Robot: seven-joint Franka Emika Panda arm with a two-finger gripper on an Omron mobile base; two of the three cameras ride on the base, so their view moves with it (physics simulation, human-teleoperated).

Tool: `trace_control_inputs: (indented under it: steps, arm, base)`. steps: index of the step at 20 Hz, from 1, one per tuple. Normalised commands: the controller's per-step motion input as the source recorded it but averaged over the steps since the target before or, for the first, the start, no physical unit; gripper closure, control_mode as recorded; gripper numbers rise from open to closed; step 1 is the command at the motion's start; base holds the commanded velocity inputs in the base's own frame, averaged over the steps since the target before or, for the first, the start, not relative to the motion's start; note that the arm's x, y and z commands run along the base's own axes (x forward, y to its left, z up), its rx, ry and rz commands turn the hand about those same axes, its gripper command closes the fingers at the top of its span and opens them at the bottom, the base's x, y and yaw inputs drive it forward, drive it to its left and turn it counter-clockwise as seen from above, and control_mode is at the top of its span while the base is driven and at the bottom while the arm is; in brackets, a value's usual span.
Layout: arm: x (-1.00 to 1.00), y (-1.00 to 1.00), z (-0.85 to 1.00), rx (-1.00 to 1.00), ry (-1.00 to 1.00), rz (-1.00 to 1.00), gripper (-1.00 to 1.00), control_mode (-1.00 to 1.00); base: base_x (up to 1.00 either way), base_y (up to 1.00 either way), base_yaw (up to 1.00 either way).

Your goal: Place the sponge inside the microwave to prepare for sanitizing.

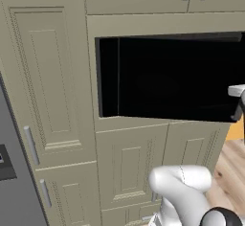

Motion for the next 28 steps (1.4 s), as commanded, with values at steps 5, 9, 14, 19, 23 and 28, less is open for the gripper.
trace_control_inputs:
  steps: [5,9,14,19,23,28]
  arm:
    - [-0.57,0.3,0.12,-0.11,0.04,0.0,1.0,-1.0]
    - [-0.58,0.27,0.13,-0.11,0.06,0.0,1.0,-1.0]
    - [-0.57,0.27,0.14,-0.11,0.09,0.0,1.0,-1.0]
    - [-0.51,0.24,0.17,-0.11,0.18,0.0,1.0,-1.0]
    - [-0.51,0.25,0.13,-0.1,0.2,-0.03,1.0,-1.0]
    - [-0.53,0.31,0.06,-0.06,0.16,-0.08,1.0,-1.0]
  base:
    - [0.0,0.0,0.0]
    - [0.0,0.0,0.0]
    - [0.0,0.0,0.0]
    - [0.0,0.0,0.0]
    - [0.0,0.0,0.0]
    - [0.0,0.0,0.0]
